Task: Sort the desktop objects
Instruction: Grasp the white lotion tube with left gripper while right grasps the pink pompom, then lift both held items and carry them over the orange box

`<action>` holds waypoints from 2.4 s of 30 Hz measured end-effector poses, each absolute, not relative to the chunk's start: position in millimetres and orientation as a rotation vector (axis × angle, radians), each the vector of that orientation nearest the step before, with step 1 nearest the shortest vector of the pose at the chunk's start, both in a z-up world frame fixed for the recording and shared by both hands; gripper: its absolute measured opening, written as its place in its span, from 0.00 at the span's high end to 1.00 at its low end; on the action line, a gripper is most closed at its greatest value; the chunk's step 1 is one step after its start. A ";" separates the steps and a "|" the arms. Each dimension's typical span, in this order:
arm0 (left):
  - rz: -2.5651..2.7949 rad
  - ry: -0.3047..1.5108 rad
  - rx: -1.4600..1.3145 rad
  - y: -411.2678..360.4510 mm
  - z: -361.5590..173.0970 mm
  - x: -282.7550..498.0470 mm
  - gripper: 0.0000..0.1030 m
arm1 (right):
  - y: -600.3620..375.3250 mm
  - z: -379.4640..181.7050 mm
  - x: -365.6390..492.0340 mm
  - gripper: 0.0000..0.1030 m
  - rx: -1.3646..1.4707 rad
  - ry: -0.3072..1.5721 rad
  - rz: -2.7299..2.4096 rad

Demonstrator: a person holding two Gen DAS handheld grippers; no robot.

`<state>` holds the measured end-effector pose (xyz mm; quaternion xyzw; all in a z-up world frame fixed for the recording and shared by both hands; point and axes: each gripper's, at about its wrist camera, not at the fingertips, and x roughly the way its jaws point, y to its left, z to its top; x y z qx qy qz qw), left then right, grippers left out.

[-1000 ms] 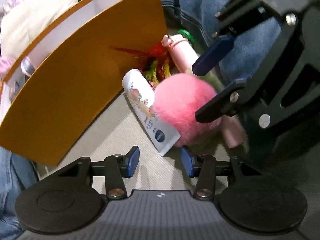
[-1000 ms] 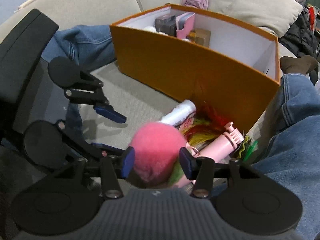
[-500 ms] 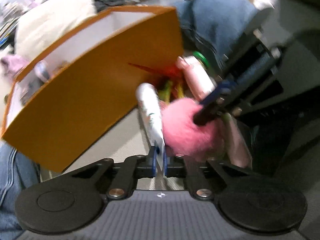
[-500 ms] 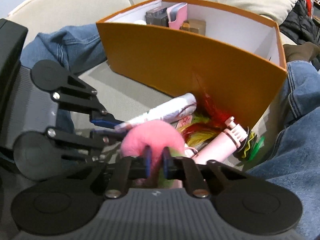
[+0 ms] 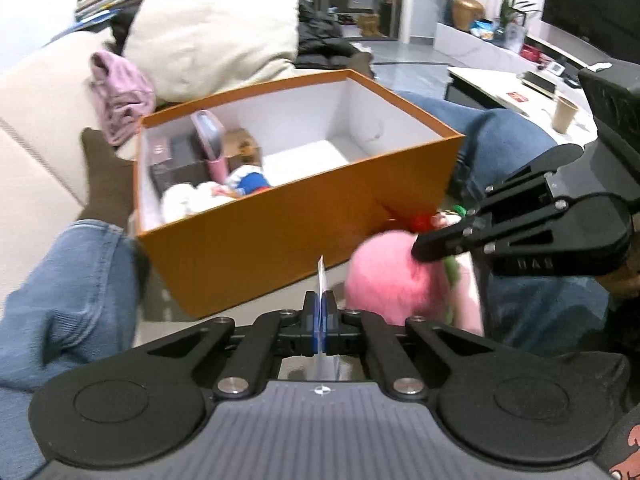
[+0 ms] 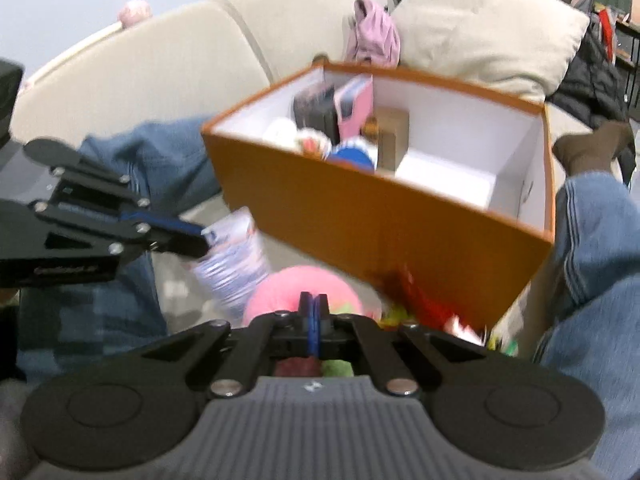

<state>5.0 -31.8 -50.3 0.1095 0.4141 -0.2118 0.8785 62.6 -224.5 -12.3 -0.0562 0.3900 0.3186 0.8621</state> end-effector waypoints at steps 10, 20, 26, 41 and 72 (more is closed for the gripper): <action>-0.408 0.931 0.263 -29.7 -69.1 4.8 0.92 | -216.7 -37.3 72.2 0.57 -0.121 0.871 0.636; -0.330 0.992 0.210 -13.1 -86.4 8.0 0.83 | -185.5 -64.7 79.4 0.36 -0.235 0.883 0.673; -0.291 1.016 0.140 -3.0 -94.0 12.9 0.80 | -179.9 -88.9 88.2 0.44 -0.236 0.918 0.650; -0.390 0.862 -0.022 1.4 -17.7 14.6 0.82 | -210.4 -17.9 73.0 0.56 -0.057 0.736 0.741; -0.352 0.757 0.054 -89.9 -51.5 238.2 0.82 | -214.6 -4.9 260.3 0.56 -0.192 0.901 0.497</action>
